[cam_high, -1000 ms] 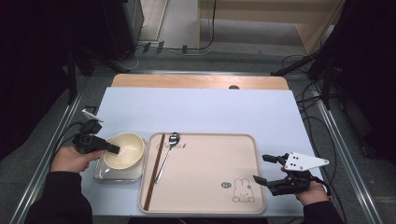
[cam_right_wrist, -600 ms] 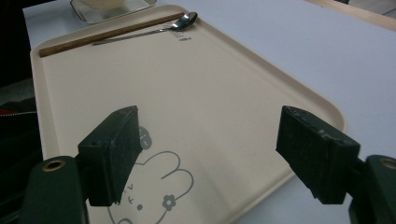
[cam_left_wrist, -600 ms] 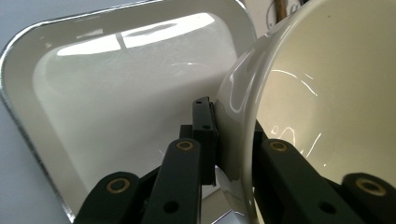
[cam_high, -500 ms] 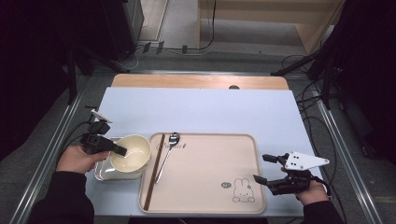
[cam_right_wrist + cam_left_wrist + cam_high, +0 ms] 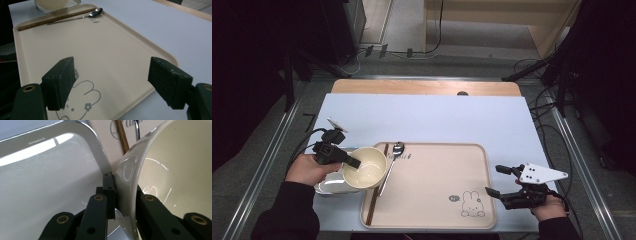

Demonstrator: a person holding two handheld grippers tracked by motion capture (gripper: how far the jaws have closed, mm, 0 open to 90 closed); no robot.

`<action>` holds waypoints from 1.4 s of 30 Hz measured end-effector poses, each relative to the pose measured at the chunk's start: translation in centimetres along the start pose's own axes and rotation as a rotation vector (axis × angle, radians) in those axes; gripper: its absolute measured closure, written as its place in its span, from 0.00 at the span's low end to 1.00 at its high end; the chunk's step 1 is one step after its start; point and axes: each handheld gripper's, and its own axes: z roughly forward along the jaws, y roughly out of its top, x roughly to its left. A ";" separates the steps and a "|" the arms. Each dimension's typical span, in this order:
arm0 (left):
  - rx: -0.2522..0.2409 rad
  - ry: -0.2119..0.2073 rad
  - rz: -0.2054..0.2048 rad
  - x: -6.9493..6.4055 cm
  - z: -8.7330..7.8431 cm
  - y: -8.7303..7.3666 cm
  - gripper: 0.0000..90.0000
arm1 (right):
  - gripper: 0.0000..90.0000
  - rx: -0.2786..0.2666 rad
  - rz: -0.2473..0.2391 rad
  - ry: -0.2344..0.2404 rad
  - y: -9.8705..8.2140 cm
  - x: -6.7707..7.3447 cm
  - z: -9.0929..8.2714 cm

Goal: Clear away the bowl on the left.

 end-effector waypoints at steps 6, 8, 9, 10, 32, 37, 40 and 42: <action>0.005 -0.018 0.037 -1.3 0.6 0.7 0.92 | 0.25 -0.005 0.011 -0.002 -0.1 0.0 -0.2; 0.010 -0.024 0.054 -1.8 0.8 0.9 0.92 | 0.25 -0.008 0.015 0.001 -0.2 0.0 -0.2; 0.017 -0.030 0.064 -1.9 1.0 1.0 0.93 | 0.25 -0.008 0.016 -0.001 -0.2 0.0 -0.2; 0.018 -0.034 0.069 -2.1 1.1 1.1 0.93 | 0.25 -0.005 0.017 -0.003 -0.2 0.1 -0.3; 0.035 -0.039 0.131 -5.5 3.5 3.1 0.93 | 0.25 0.005 0.039 -0.011 -0.6 0.2 -0.5; 0.028 -0.037 0.135 -6.2 4.2 3.2 0.93 | 0.25 0.010 0.034 -0.014 -0.7 0.2 -0.6; 0.019 -0.021 0.133 -6.5 4.5 3.4 0.93 | 0.25 0.009 0.035 -0.014 -0.7 0.2 -0.6; 0.024 -0.025 0.135 -6.7 4.8 3.4 0.93 | 0.25 0.007 0.033 -0.014 -0.7 0.2 -0.6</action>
